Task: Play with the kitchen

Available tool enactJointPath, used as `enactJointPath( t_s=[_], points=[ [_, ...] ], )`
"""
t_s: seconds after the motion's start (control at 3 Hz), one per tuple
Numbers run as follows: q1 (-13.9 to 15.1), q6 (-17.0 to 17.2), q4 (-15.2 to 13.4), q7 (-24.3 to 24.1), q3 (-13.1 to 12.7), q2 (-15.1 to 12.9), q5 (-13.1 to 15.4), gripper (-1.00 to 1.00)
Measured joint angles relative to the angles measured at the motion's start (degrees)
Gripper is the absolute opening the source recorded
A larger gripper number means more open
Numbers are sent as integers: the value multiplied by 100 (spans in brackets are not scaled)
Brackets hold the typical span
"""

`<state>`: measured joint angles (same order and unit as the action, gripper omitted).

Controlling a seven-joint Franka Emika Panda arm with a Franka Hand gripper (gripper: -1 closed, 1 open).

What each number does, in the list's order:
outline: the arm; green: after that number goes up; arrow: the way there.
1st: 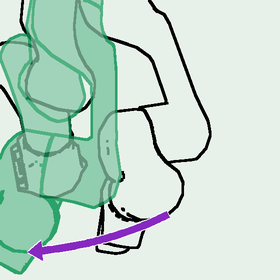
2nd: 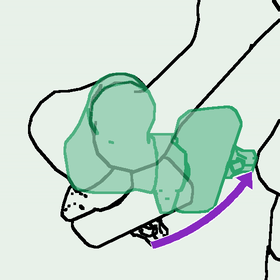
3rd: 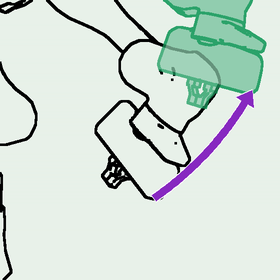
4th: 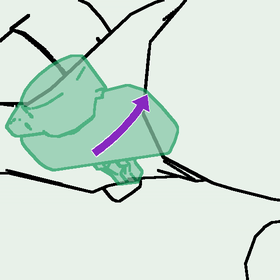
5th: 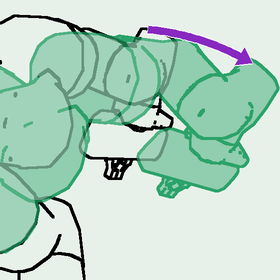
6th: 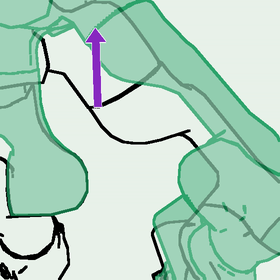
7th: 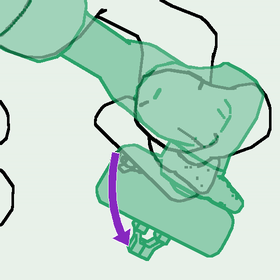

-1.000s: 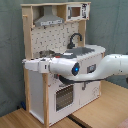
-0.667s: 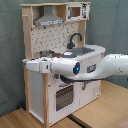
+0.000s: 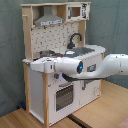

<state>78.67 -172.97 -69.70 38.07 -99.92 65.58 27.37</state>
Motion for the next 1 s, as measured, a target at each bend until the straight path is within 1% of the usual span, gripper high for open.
enactJointPath(
  t_s=[0.67, 1.0],
  points=[
    [-473, -766, -943, 2, 411, 9, 16, 100],
    [-755, -1121, -1461, 6, 623, 17, 35, 100]
  ],
)
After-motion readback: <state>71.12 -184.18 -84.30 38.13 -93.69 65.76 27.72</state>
